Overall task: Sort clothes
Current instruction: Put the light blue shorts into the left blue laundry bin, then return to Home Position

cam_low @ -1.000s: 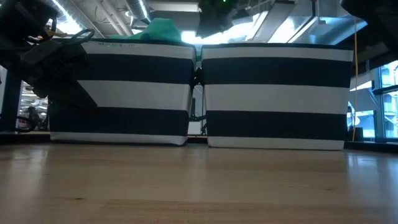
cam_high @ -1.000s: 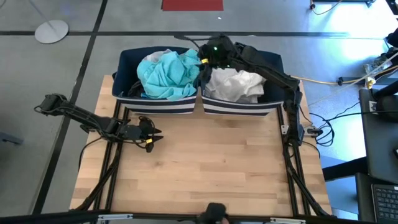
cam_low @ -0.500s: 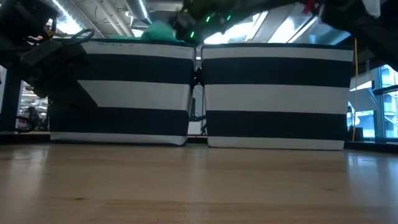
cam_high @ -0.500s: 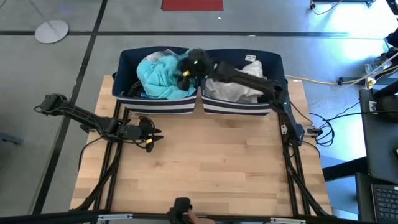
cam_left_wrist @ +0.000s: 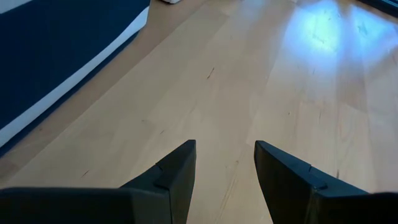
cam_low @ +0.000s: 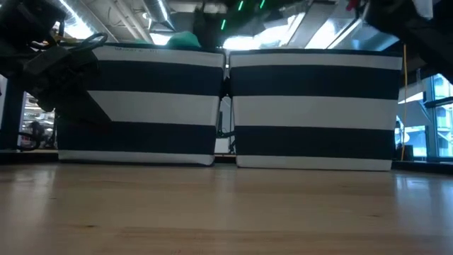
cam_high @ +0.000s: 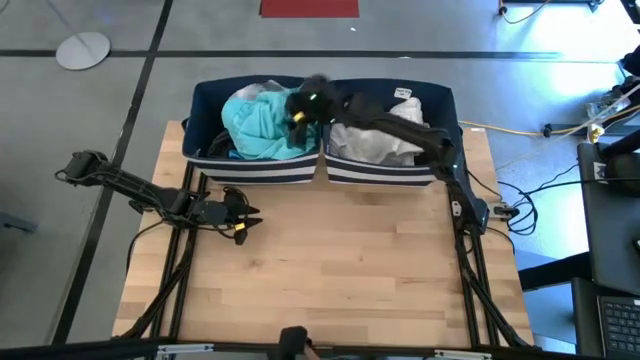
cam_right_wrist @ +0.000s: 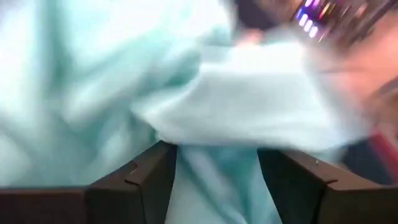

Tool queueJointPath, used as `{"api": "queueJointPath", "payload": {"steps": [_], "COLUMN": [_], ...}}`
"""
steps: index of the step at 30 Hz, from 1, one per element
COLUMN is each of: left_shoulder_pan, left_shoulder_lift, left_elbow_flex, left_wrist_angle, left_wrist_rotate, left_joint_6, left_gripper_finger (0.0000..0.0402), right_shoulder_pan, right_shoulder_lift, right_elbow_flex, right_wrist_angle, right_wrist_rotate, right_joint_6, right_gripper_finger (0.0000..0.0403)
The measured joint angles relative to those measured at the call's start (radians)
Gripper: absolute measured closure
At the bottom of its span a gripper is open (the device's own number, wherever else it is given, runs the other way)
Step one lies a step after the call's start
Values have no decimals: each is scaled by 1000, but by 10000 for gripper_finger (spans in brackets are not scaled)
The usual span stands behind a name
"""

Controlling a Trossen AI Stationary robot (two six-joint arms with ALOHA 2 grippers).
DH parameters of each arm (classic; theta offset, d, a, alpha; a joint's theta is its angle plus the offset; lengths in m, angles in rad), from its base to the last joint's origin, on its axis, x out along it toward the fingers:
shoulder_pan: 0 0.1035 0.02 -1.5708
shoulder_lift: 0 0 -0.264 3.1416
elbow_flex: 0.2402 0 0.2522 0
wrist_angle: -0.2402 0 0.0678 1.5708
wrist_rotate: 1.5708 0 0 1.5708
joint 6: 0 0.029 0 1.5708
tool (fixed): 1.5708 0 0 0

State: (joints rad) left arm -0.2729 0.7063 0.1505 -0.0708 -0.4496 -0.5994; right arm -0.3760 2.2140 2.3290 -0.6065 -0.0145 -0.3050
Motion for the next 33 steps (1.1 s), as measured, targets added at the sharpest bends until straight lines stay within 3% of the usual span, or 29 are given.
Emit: {"api": "queueJointPath", "payload": {"steps": [9,13,18,21,26,33], "left_shoulder_pan": [0,0,-18,-39,-62,-60], "left_shoulder_lift": [-3,-20,-56,-88,-139,-221], "left_elbow_flex": [0,0,-1,0,-55,-141], "left_wrist_angle": [26,102,184,206,297,358], "left_wrist_rotate": [0,2,26,29,34,37], "left_joint_6": [46,134,271,350,409,431], "left_gripper_finger": [247,247,247,247,272,319], "right_shoulder_pan": [87,157,277,361,491,595], "right_shoulder_lift": [-210,-314,-362,-399,-534,-946], "right_elbow_flex": [9,15,11,-27,-315,-985], "right_wrist_angle": [-204,-361,-598,-656,-549,-77], "right_wrist_rotate": [40,40,37,43,150,217], "right_joint_6": [36,95,193,250,330,464], "right_gripper_finger": [175,175,175,175,175,175]}}
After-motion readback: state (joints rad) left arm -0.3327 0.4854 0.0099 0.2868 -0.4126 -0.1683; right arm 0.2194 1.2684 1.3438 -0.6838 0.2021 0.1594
